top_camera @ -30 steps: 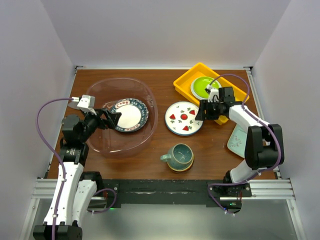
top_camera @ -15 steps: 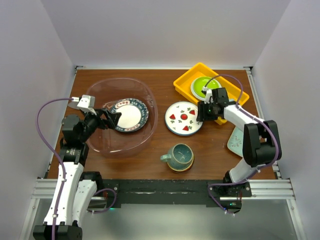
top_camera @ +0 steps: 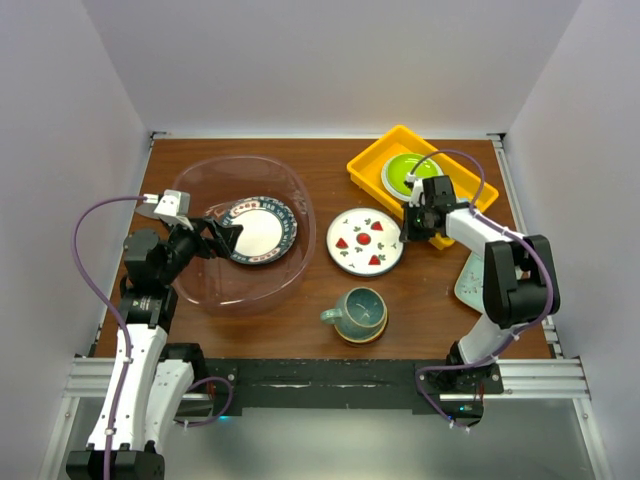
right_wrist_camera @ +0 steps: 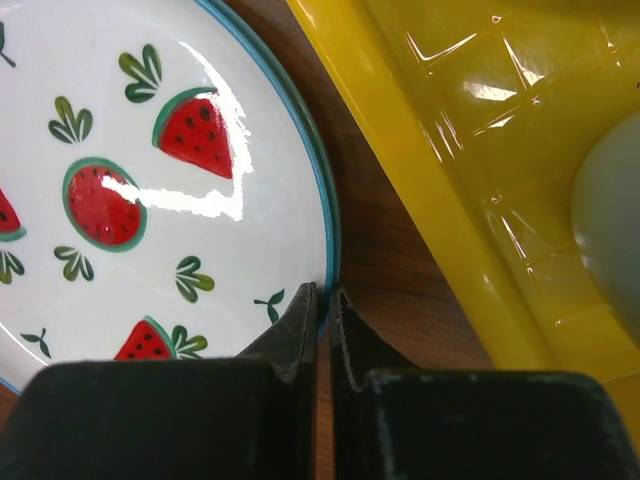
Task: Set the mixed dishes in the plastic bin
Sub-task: Pick up the plate at the center of the board.
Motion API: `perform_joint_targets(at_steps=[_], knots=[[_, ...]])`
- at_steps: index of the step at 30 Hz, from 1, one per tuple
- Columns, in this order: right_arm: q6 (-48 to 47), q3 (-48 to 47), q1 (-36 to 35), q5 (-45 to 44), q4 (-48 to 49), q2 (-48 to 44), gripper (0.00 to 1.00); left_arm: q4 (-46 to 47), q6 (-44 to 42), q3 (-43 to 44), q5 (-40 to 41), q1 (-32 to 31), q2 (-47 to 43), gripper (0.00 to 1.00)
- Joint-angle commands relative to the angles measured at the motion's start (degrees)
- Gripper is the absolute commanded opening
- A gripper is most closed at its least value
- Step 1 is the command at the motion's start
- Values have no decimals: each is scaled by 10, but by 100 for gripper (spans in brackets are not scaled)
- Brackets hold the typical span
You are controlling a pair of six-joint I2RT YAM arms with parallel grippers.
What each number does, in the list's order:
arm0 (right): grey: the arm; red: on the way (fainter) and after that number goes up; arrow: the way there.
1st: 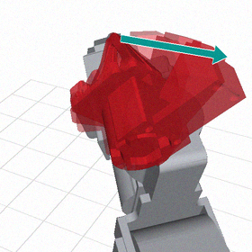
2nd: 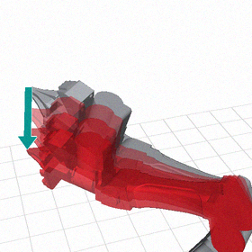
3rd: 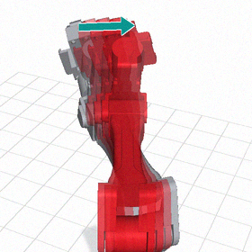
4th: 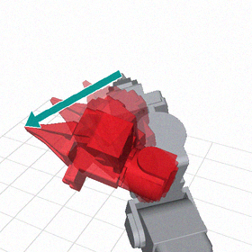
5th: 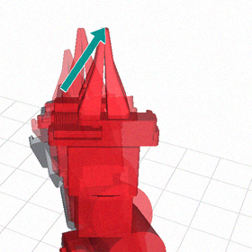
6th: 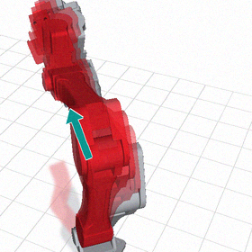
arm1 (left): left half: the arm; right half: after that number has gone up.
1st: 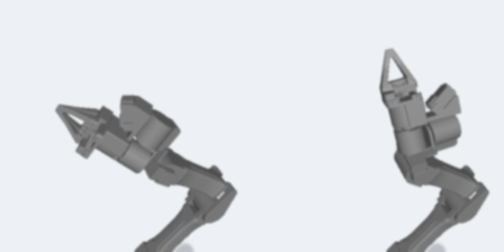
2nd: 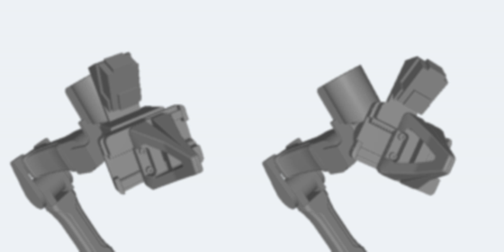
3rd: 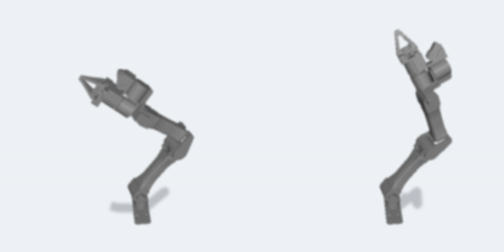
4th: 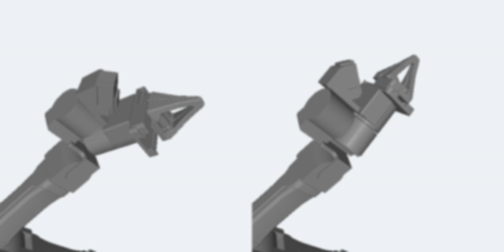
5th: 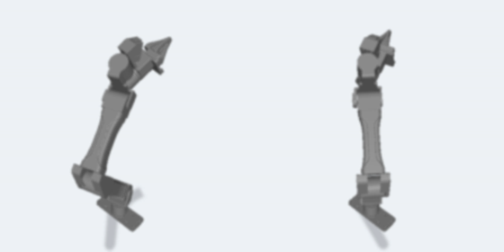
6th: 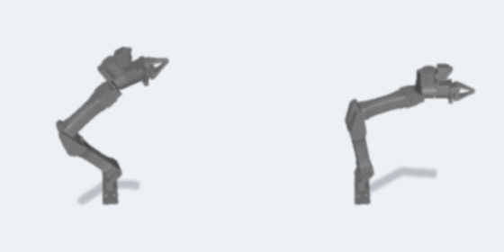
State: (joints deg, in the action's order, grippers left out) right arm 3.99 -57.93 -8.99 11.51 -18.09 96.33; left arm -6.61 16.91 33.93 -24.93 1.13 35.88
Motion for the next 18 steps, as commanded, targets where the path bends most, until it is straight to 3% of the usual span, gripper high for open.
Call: perform_joint_targets(at_steps=[1,18], knots=[[-14,1,-6,12,2,-52,0,29,-3,0,-6,5,-3,100],[-74,17,-5,84,9,-156,0,34,-1,-2,-16,9,1,100]])
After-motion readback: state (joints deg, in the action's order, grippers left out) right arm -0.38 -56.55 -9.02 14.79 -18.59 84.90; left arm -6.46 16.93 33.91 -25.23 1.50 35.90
